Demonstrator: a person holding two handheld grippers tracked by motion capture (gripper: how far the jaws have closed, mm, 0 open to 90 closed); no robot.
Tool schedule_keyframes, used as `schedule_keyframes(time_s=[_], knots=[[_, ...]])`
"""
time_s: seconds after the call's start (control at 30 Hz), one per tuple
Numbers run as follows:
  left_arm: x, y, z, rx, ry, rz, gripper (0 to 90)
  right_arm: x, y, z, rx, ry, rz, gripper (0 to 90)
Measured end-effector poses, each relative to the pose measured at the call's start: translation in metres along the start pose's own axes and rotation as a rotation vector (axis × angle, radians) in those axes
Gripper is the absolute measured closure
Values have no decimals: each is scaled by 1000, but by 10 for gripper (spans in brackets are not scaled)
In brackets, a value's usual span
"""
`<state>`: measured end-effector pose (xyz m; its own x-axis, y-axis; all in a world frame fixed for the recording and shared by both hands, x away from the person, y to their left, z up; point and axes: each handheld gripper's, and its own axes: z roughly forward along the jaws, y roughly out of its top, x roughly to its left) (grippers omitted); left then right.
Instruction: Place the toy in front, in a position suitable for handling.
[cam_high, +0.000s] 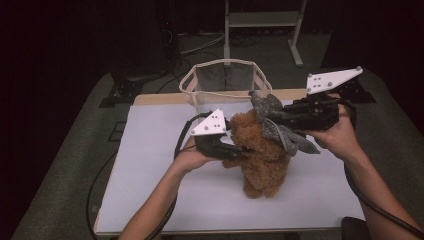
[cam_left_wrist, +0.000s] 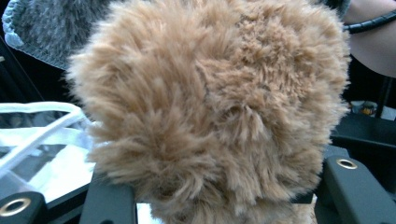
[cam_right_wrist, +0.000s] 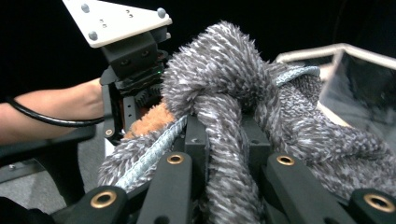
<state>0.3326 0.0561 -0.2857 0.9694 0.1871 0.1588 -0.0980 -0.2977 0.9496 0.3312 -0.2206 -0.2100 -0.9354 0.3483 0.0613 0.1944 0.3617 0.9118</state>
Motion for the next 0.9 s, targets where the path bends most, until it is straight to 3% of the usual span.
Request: schedule_keyframes(time_s=[0.13,0.17,0.3,0.4,0.43,0.53,0.67,0.9], knots=[[-2,4,-15,50,2,42,427,5,6,4,2,23,-15,766],[-2,1,-17,71,5,49,424,6,3,10,38,25,-17,766],[-2,-6,-14,45,-7,13,419,6,4,16,40,35,-7,766],[-5,-5,-7,53,-22,33,412,10,12,23,43,52,-22,766],[-7,-2,-2,66,-30,49,411,15,18,31,67,58,-56,765],[-6,-2,-2,72,-26,49,408,17,22,35,94,53,-84,764],[-6,-3,-5,78,-25,44,404,13,20,29,105,50,-69,764],[-3,-4,-8,78,-19,40,398,0,1,-1,101,15,2,764]])
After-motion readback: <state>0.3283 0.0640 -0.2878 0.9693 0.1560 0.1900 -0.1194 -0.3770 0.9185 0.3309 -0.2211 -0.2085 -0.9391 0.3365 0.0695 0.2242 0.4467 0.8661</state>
